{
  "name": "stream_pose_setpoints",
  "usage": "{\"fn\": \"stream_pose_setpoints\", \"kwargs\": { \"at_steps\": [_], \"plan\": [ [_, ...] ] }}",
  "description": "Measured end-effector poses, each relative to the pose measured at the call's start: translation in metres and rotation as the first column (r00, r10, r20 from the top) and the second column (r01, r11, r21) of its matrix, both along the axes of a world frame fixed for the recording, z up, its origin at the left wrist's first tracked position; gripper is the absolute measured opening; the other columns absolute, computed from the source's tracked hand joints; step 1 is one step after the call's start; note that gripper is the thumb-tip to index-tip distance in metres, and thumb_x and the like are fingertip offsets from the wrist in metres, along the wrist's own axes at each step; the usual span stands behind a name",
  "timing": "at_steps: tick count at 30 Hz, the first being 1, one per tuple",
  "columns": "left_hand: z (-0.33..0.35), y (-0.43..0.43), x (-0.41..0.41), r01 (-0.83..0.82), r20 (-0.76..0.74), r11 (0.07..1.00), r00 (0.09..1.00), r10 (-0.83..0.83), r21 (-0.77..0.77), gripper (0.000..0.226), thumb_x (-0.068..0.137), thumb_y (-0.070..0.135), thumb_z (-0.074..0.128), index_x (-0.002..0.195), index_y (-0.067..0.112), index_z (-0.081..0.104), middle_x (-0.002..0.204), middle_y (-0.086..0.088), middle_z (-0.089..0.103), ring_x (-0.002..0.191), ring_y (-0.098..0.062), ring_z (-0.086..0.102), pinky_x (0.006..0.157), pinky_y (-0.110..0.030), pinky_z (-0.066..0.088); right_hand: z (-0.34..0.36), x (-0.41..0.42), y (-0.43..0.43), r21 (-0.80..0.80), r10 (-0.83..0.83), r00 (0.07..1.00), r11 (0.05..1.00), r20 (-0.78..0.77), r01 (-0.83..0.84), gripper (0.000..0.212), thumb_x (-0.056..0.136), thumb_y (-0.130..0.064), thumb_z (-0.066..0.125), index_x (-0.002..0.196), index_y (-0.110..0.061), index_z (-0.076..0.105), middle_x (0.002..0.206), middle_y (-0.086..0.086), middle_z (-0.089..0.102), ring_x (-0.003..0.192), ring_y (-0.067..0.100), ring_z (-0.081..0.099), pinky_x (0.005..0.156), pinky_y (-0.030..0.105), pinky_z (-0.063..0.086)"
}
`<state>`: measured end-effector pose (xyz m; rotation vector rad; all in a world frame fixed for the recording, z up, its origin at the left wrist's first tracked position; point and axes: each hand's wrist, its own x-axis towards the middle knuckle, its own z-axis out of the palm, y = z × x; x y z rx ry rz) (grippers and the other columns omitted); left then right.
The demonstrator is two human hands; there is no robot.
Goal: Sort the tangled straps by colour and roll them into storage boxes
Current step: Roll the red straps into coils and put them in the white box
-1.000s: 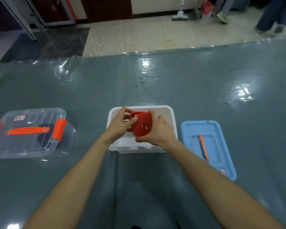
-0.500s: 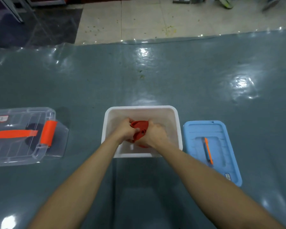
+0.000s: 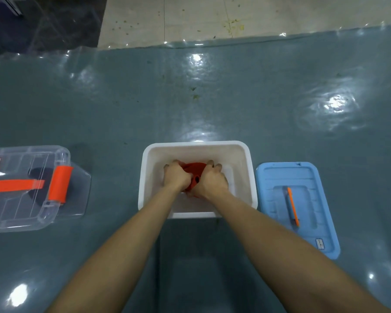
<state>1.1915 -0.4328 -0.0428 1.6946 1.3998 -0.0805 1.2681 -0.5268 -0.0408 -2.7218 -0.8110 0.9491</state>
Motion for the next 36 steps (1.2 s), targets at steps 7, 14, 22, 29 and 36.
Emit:
{"fn": "stream_pose_setpoints", "kwargs": {
  "at_steps": [7,14,22,29,36],
  "plan": [
    [0.018,-0.006,-0.011,0.007,0.027,0.997,1.000,-0.005,-0.080,0.055,0.089,0.019,0.081,0.131,0.006,0.048,0.122,-0.016,0.067,0.110,-0.035,0.070,0.092,-0.049,0.064,0.000,0.005,0.002,-0.045,0.017,1.000,0.999,-0.024,-0.018,0.129,0.061,-0.066,0.094,0.155,-0.010,0.024,0.144,0.018,0.041,0.125,0.037,0.060,0.101,0.048,0.056],
    [0.058,-0.052,-0.058,0.467,-0.046,0.807,0.873,-0.485,0.362,0.028,0.110,0.031,0.056,0.130,0.015,0.066,0.127,-0.007,0.072,0.110,-0.031,0.069,0.094,-0.047,0.056,0.060,0.019,-0.023,-0.057,0.223,0.975,0.973,0.006,-0.223,0.063,0.079,-0.057,0.081,0.121,-0.012,0.069,0.102,0.004,0.071,0.103,0.028,0.072,0.081,0.037,0.057],
    [0.053,-0.145,-0.067,0.623,-0.340,0.358,0.724,-0.601,0.695,0.043,0.111,0.048,0.045,0.138,0.021,0.064,0.111,-0.004,0.067,0.097,-0.031,0.063,0.083,-0.046,0.048,0.063,0.050,-0.186,0.634,-0.426,0.875,0.748,0.229,0.198,0.014,0.099,-0.026,0.064,0.108,-0.018,0.070,0.100,0.001,0.074,0.088,0.028,0.070,0.080,0.039,0.052],
    [0.041,-0.146,-0.059,0.560,-0.385,0.281,0.782,-0.490,0.779,0.023,0.109,0.039,0.055,0.111,0.021,0.067,0.092,-0.005,0.064,0.085,-0.034,0.061,0.078,-0.047,0.043,-0.003,0.078,-0.252,0.102,-0.270,0.930,0.962,0.248,0.252,0.035,0.104,-0.022,0.061,0.129,0.001,0.051,0.136,0.022,0.052,0.108,0.046,0.067,0.085,0.049,0.053],
    [0.052,-0.147,-0.051,0.628,-0.407,0.413,0.761,-0.505,0.660,0.037,0.112,0.048,0.039,0.125,0.024,0.064,0.113,-0.001,0.067,0.106,-0.031,0.063,0.099,-0.047,0.043,0.014,0.101,-0.275,0.350,-0.344,0.917,0.900,0.201,0.261,0.025,0.110,-0.022,0.053,0.104,0.000,0.064,0.110,0.021,0.067,0.099,0.044,0.066,0.081,0.049,0.053]
  ]
}}
